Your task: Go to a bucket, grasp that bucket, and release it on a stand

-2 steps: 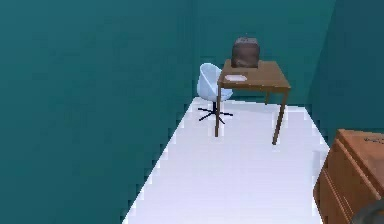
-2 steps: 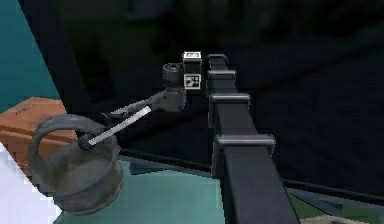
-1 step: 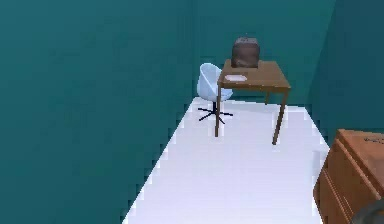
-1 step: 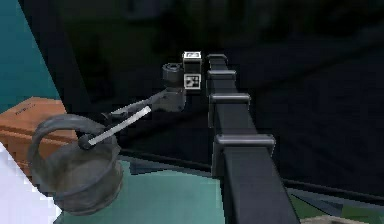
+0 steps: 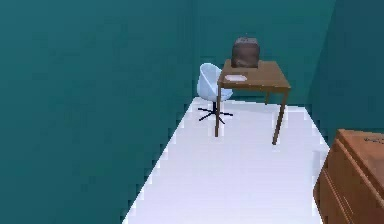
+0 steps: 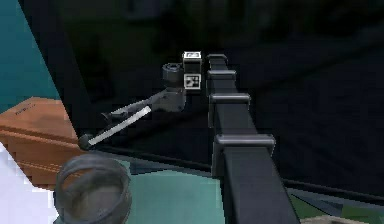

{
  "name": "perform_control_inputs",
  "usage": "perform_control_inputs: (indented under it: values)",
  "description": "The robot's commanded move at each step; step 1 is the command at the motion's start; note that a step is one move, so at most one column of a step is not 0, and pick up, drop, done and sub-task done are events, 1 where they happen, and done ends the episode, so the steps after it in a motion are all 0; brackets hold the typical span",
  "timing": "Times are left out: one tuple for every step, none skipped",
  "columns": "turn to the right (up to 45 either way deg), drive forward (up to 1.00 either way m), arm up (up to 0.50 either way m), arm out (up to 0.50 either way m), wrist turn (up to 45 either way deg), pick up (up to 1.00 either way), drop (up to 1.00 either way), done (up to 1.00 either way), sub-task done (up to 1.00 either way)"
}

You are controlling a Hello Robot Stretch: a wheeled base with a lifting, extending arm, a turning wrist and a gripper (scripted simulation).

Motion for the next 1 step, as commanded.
perform_control_inputs:
  values:
    - [0.0,0.00,0.00,-0.10,0.0,0.00,0.00,0.00,0.00]
